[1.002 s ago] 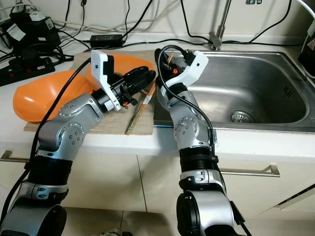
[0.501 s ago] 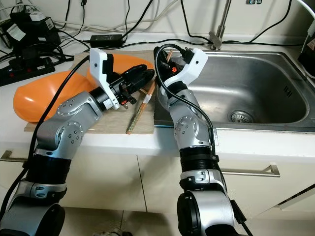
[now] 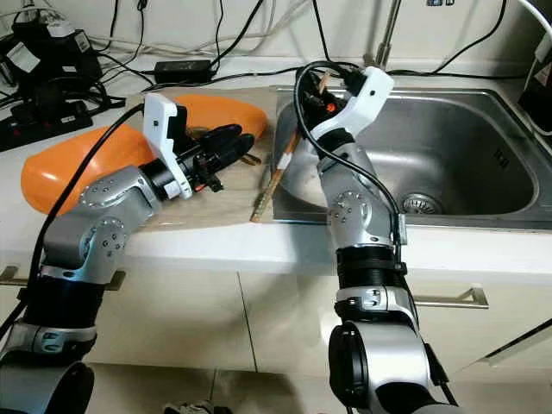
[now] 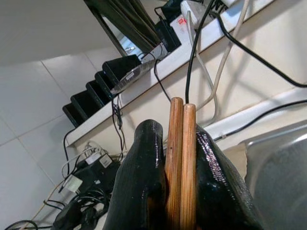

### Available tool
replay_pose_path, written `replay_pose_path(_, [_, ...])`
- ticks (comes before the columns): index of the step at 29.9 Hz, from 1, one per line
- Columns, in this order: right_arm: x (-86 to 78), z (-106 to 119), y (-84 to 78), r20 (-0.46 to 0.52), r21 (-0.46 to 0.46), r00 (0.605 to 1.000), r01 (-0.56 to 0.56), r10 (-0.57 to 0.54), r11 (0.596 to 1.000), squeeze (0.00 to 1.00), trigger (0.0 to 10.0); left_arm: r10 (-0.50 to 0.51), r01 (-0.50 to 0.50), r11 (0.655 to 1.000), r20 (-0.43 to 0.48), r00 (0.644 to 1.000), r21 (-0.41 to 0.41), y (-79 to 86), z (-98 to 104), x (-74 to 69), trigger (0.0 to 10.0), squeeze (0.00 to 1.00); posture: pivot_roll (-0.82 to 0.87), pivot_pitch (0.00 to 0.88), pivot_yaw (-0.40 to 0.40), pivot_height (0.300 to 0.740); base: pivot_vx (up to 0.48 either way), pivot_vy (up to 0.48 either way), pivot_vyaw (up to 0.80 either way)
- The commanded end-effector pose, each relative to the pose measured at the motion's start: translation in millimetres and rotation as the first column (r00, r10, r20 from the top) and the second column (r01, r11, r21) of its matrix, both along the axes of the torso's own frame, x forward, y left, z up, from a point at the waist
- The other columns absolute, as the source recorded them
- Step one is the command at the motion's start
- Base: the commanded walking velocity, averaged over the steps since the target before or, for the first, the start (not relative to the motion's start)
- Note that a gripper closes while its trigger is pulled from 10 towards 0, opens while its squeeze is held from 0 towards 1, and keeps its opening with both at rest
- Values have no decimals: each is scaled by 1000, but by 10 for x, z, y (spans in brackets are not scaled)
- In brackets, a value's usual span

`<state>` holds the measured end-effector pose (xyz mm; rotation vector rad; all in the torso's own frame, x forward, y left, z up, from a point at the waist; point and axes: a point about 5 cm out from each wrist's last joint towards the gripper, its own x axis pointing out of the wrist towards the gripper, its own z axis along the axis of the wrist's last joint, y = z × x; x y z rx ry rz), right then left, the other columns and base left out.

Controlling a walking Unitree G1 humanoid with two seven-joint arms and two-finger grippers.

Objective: Kitchen organization

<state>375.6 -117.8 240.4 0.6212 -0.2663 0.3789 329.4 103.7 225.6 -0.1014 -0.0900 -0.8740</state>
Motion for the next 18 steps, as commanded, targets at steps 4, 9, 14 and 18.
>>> replay_pose_path(4, [-16,198,-42,38,31,999,-19,18,999,0,10000,-2,2,1000,3,1000,12,42,20,-40,10000,0,-23,0,83,740,0,0,0])
replay_pose_path(9, [-69,417,-108,107,24,994,-32,30,999,0,10000,-12,12,1000,-13,1000,21,34,-20,-75,10000,0,-24,0,87,740,0,0,0])
replay_pose_path(14, [-73,593,-253,162,-6,987,9,-8,1000,0,10000,-18,19,1000,-24,1000,21,26,-39,-88,10000,0,-28,0,88,740,0,0,0])
replay_pose_path(18, [-82,714,-362,191,-16,981,37,-33,999,0,10000,-19,19,1000,-33,999,21,24,-56,-87,10000,0,-29,0,88,740,0,0,0])
